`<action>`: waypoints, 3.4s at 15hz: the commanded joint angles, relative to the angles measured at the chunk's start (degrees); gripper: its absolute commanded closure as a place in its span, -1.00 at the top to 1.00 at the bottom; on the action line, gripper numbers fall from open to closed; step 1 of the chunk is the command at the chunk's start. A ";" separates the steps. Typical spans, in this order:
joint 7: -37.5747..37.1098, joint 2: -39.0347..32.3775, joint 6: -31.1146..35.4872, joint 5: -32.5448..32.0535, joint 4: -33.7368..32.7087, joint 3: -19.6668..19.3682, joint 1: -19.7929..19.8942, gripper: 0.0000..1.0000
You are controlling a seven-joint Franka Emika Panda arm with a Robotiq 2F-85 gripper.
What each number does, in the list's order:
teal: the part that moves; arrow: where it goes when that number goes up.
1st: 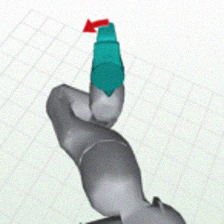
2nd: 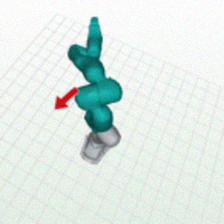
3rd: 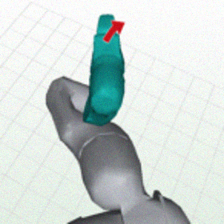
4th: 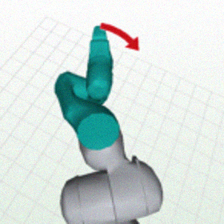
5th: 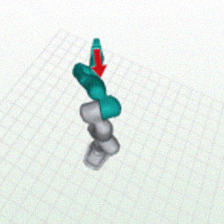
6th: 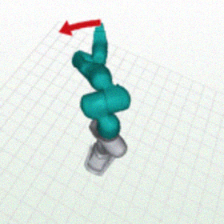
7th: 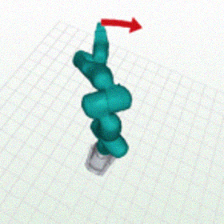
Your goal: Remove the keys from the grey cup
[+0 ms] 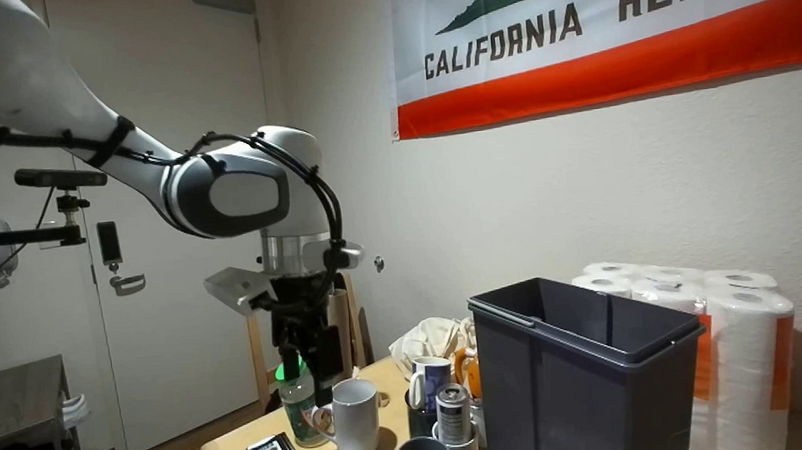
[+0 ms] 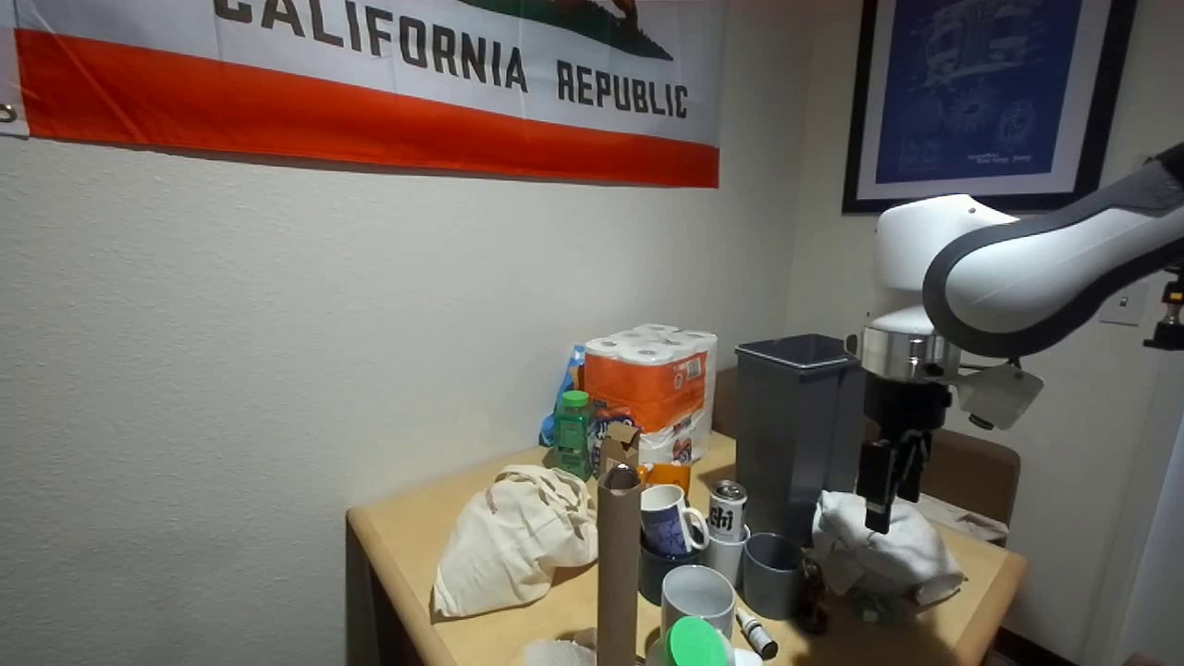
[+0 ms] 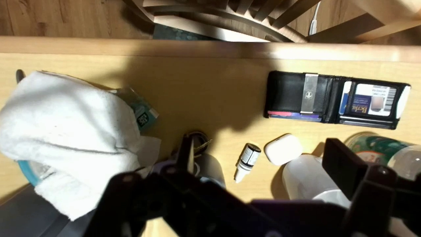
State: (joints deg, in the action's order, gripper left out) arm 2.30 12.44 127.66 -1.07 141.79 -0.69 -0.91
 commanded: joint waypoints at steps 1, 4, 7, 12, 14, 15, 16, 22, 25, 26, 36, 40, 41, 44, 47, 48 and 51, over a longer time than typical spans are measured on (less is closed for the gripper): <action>4.49 -10.06 6.68 1.37 -3.50 -2.20 1.41 1.00; 11.42 -17.65 12.24 5.69 -5.70 -3.10 2.14 1.00; 18.40 -24.48 14.83 10.82 -9.11 -1.66 3.78 1.00; 21.04 -32.67 13.17 11.22 -15.08 0.17 6.68 1.00; 20.16 -34.53 12.74 9.83 -16.38 0.14 7.29 1.00; 19.97 -35.12 12.84 9.34 -16.72 0.15 7.57 1.00; 20.08 -35.70 13.02 9.28 -17.13 0.32 7.96 1.00; 19.70 -37.30 13.58 9.14 -18.24 1.01 8.83 0.21; 19.69 -37.37 13.98 9.20 -18.14 1.26 8.98 -0.26; 19.64 -37.37 14.09 9.16 -18.08 1.26 8.96 -0.39; 19.39 -36.48 13.31 8.99 -17.27 1.12 9.19 -0.98; 17.88 -32.49 8.38 8.12 -16.26 0.92 8.19 -0.98; 17.35 -31.05 6.62 7.71 -15.92 0.76 7.80 -0.98; 16.37 -25.92 1.18 6.85 -15.11 0.76 6.90 -0.98; 15.29 -21.68 -3.18 6.21 -15.17 0.52 5.70 -0.98; 14.79 -20.21 -4.34 6.16 -15.03 0.48 5.34 -0.98; 13.76 -17.12 -5.65 6.70 -14.57 0.30 4.68 -0.98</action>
State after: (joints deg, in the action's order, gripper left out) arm 18.30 -9.40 123.56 6.43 124.89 -0.20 4.39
